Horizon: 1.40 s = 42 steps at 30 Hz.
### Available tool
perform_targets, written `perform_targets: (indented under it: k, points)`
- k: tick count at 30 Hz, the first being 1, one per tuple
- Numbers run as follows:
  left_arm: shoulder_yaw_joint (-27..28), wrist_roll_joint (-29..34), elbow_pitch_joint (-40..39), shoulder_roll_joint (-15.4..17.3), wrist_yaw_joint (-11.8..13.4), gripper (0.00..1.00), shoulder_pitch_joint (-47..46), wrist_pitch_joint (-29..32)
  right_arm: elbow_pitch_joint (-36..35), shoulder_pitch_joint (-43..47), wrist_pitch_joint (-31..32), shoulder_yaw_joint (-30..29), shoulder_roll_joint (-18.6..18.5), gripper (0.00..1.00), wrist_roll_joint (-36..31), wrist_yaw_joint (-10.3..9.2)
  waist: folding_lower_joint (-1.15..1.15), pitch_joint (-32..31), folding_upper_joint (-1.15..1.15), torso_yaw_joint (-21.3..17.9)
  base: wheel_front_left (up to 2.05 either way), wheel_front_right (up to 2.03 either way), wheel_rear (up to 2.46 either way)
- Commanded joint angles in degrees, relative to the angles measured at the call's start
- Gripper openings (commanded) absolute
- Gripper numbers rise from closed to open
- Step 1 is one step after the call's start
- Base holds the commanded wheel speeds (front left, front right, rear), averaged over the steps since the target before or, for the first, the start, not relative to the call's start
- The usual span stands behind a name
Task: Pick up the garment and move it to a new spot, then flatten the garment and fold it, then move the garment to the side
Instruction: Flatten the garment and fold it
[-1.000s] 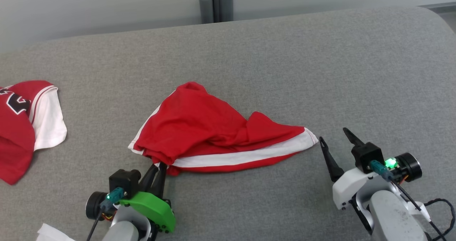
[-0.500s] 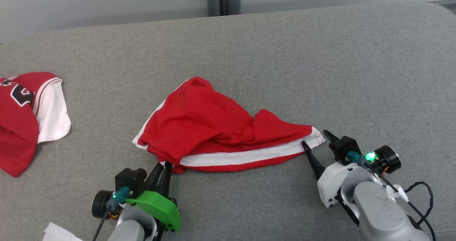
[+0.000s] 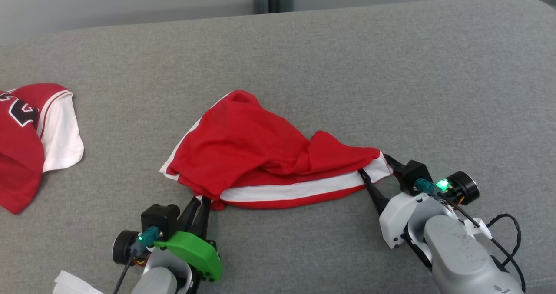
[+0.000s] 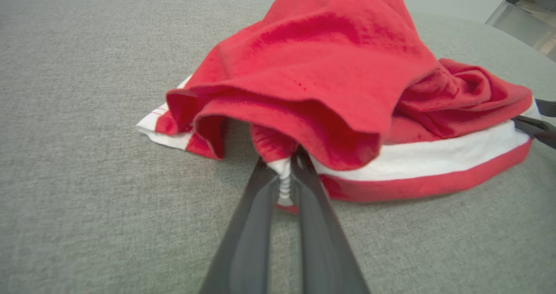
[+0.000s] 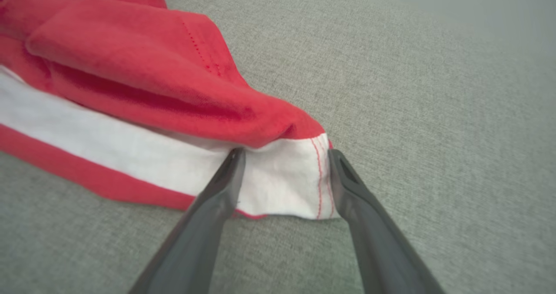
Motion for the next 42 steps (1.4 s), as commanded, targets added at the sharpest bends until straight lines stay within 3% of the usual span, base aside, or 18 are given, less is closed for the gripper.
perform_targets:
  k: [1, 19, 26, 31, 33, 42]
  points:
    - [0.1, -0.4, -0.2, 0.3, -0.2, 0.00, -0.5, -0.2, -0.3, -0.3, 0.0, 0.4, -0.6, 0.00, 0.6, -0.08, 0.00, 0.1, 0.00, -0.1, 0.00, 0.00, 0.00]
    - [-0.8, -1.2, -8.2, 2.8, -0.2, 0.00, -2.3, -0.2, -12.3, 1.3, 0.0, 2.1, -3.9, 0.00, 8.3, -0.08, 0.00, -2.4, 0.00, -0.7, 0.00, 0.00, 0.00]
    - [-3.3, -1.9, -15.5, 7.7, -0.2, 0.00, -5.1, 0.6, -19.8, 1.1, 0.0, 2.0, -5.8, 0.00, 14.6, -0.08, 0.00, -6.1, 0.00, -1.2, 0.00, 0.00, 0.00]
    - [-4.4, -2.9, -23.6, 11.6, -0.2, 0.00, -8.3, 4.5, -27.5, 0.3, 2.1, 0.8, -8.2, 0.00, 18.3, -0.08, 0.00, -7.8, 0.00, -1.2, 0.00, 0.00, 0.00]
    - [-4.4, -2.9, -29.7, 14.5, -0.2, 0.00, -10.8, 7.8, -33.6, 0.2, 4.2, -1.1, -9.3, 0.00, 19.4, -0.08, 0.00, -8.4, 0.00, -1.3, 0.00, 0.00, 0.00]
    - [-4.0, -3.0, -42.5, 19.3, -0.2, 0.00, -17.4, 16.5, -51.5, 2.0, 12.2, -6.8, -9.1, 0.00, 17.6, -0.08, 0.00, -9.0, 0.00, -2.1, 0.00, 0.00, 0.00]
